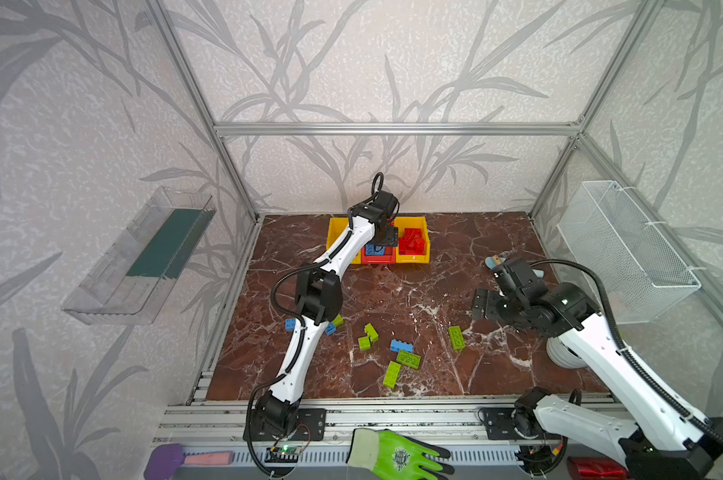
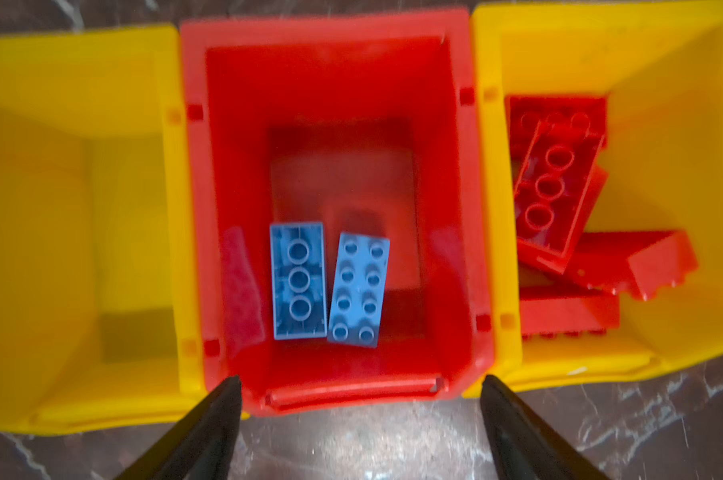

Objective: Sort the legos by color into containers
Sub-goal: 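Reach the left gripper to the pile and grasp a blue brick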

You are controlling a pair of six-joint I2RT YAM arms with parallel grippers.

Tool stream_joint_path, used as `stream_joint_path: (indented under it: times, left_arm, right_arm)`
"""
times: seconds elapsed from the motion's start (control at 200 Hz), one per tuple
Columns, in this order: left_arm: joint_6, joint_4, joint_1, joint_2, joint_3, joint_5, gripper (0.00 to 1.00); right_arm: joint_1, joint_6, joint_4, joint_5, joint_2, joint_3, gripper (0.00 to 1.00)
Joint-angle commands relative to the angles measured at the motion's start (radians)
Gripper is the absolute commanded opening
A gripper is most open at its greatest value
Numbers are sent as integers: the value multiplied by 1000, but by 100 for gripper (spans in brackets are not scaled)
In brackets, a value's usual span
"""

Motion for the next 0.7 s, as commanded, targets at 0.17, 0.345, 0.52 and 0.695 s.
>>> stream_joint_path:
  times: [0.17, 0.345, 0.52, 0.695]
  left_arm:
    - [-76, 203, -11, -435, -607, 210, 90]
    - [-69, 144, -76, -553, -735, 155, 90]
    - [-175, 152, -208, -691, -877, 54, 90]
    - [-333, 151, -376, -753, -968, -26, 90]
  right_arm:
    - [55, 91, -98, 31, -45, -26, 99]
    - [70, 55, -107, -6, -31, -46, 99]
    - [70, -33, -78, -50, -10, -24, 99]
    - [70, -85, -101, -122, -89, -65, 99]
